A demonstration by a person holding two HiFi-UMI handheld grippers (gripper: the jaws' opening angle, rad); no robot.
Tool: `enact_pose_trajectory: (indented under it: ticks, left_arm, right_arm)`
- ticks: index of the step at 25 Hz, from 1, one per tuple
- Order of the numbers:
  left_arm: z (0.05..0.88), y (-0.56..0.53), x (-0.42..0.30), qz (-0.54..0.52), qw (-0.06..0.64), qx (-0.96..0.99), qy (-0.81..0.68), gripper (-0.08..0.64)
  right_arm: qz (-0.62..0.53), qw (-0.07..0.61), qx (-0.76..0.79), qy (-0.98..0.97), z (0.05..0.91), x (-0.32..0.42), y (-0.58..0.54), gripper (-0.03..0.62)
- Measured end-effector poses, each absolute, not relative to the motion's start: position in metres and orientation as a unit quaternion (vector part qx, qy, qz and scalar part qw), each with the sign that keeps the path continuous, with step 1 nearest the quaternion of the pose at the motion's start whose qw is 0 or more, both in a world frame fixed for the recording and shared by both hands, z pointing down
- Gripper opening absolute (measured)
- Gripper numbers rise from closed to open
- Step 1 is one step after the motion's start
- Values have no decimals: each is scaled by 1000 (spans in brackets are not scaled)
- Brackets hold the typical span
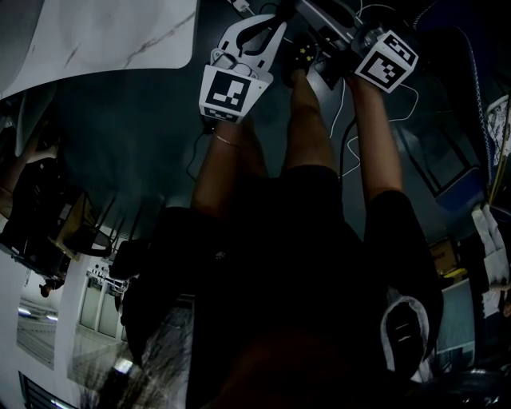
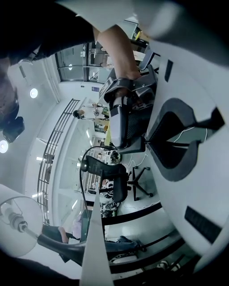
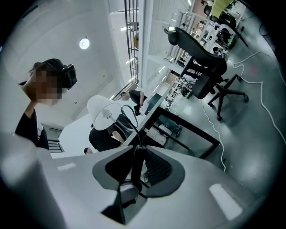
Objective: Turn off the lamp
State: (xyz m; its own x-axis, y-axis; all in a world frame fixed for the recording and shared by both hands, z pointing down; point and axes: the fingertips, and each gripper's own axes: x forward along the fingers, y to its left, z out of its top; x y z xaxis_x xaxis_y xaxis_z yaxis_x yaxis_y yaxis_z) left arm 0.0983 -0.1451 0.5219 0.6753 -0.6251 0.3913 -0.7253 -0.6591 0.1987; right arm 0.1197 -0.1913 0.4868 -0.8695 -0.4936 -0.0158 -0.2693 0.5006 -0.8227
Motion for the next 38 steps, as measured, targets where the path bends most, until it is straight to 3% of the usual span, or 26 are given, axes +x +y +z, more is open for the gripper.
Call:
enact_pose_trajectory:
  ticks: [23, 38]
  left_arm:
    - [534, -150, 89, 145, 195, 889, -387, 14]
    - [531, -154, 84, 129, 204, 888, -392, 14]
  right_arm:
    - [-435, 84, -307, 842, 522, 137, -207, 59]
    - [-405, -11, -316, 858, 572, 122, -193, 60]
